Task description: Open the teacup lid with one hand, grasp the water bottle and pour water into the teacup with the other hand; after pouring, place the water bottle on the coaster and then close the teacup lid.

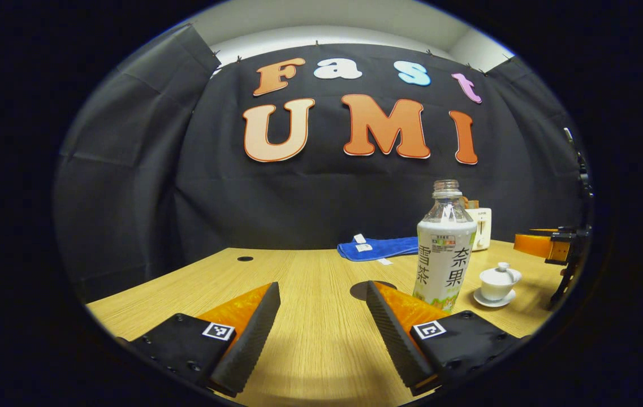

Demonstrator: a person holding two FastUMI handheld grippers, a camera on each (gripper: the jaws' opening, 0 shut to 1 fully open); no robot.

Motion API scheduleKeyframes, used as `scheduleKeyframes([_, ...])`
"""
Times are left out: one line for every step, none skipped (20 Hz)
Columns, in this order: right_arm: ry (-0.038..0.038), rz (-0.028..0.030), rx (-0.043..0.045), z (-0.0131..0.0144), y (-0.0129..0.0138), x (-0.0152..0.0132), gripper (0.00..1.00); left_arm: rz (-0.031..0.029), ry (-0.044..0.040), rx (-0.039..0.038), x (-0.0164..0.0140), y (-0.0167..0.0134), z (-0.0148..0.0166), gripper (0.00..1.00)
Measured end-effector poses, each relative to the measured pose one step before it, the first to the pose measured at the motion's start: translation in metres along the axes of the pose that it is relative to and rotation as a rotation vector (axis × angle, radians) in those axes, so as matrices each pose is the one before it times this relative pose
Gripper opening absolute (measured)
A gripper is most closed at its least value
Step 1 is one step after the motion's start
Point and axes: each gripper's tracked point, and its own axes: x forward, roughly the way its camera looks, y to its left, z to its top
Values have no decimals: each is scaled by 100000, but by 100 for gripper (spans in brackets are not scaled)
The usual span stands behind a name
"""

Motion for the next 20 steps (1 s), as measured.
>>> scheduleKeyframes([1953, 903, -3535, -321, 877, 359, 98, -136, -83, -206, -11, -29, 30, 99])
scheduleKeyframes([2507, 1391, -2875, -438, 909, 306, 98, 20, 45, 175, -18, -59, 4, 99])
scheduleKeyframes([2197, 781, -2072, -349, 727, 295, 98, 56, 193, -93, -122, -12, -61, 99])
scheduleKeyframes([1551, 503, -609, -160, 319, 214, 98, 15, 82, 182, 175, -77, -19, 99])
scheduleKeyframes([623, -330, 1013, 85, 124, 195, 96, 73, -11, -76, -36, 60, -46, 99])
scheduleKeyframes([1278, 62, 1841, -118, 68, 169, 92, 11, -12, 43, -9, -27, 85, 99])
scheduleKeyframes([1864, 291, 2211, -359, 134, 204, 83, 6, -85, 85, 70, -47, -14, 99])
scheduleKeyframes([2377, -113, 2155, -445, -84, 161, 79, 75, -15, -131, 2, 15, 84, 99])
scheduleKeyframes([2229, 38, 1056, -457, -73, 24, 73, -22, 116, 191, 12, -74, -57, 99])
scheduleKeyframes([1549, -297, 390, -309, -142, 78, 70, 77, -13, -128, -62, 49, -9, 99])
scheduleKeyframes([707, 299, -41, -145, 46, 110, 65, 23, -63, 31, 10, -76, 57, 99])
scheduleKeyframes([399, 668, 7, -52, 194, 71, 63, 30, 97, 15, -22, 17, 25, 99])
scheduleKeyframes([472, 973, 161, -151, 222, -20, 60, 211, 42, -44, 34, 17, -49, 99])
scheduleKeyframes([931, 1044, -3, -256, 250, 146, 59, 267, -98, 100, -50, 96, 61, 99])
scheduleKeyframes([1272, 608, -165, -331, 207, 83, 55, 272, 110, -25, 30, -24, -39, 99])
scheduleKeyframes([1486, 167, -233, -409, 26, 160, 53, 171, -6, 76, -39, 32, -7, 99])
scheduleKeyframes([275, -206, -235, -77, -92, -63, 51, 45, -28, -19, -26, -42, 39, 96])
scheduleKeyframes([-549, -34, 224, 136, -1, 43, 45, -1, -19, -17, -22, -40, 54, 99])
scheduleKeyframes([-108, -59, 628, 127, -5, 105, 48, 24, 65, 26, 110, 13, -67, 99])
scheduleKeyframes([135, -169, 495, 23, -184, 16, 49, 11, -33, -16, -99, 27, 60, 99])
